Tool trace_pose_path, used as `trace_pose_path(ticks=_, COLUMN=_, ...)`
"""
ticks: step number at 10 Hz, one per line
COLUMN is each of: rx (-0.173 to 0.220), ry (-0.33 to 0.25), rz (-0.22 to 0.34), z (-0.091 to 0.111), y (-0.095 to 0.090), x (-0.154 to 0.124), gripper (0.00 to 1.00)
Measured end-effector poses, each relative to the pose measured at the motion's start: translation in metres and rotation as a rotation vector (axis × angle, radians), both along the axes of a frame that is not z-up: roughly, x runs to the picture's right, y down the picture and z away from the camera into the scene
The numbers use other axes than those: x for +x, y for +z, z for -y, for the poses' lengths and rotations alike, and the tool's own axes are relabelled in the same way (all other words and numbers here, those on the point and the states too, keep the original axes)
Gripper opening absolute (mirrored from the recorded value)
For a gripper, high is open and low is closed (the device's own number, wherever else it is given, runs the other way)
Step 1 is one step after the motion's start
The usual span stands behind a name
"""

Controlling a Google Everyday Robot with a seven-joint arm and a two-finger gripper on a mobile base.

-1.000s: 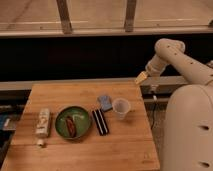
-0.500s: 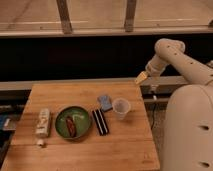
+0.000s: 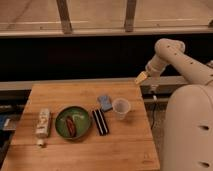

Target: Wipe the white sponge on the table

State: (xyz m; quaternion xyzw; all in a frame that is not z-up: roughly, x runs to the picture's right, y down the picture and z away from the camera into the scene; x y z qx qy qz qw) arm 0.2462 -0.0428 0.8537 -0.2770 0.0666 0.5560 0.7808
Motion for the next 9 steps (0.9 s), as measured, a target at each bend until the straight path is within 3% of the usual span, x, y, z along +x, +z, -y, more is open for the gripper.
trace_pose_path(ticks=4, rx=0.0, ry=0.001, rz=0.001, z=0.001, y=0.0, x=0.0, gripper=0.8)
trace_pose_path(ticks=6, rx=-0.009, ry=0.006, rz=-0.001, z=0.015, y=0.005, x=-0.001, gripper=0.8)
trace_pose_path(ticks=9, rx=-0.045, ry=-0.063, rz=0.048, z=0.039, y=0.027, x=-0.044, gripper=0.8)
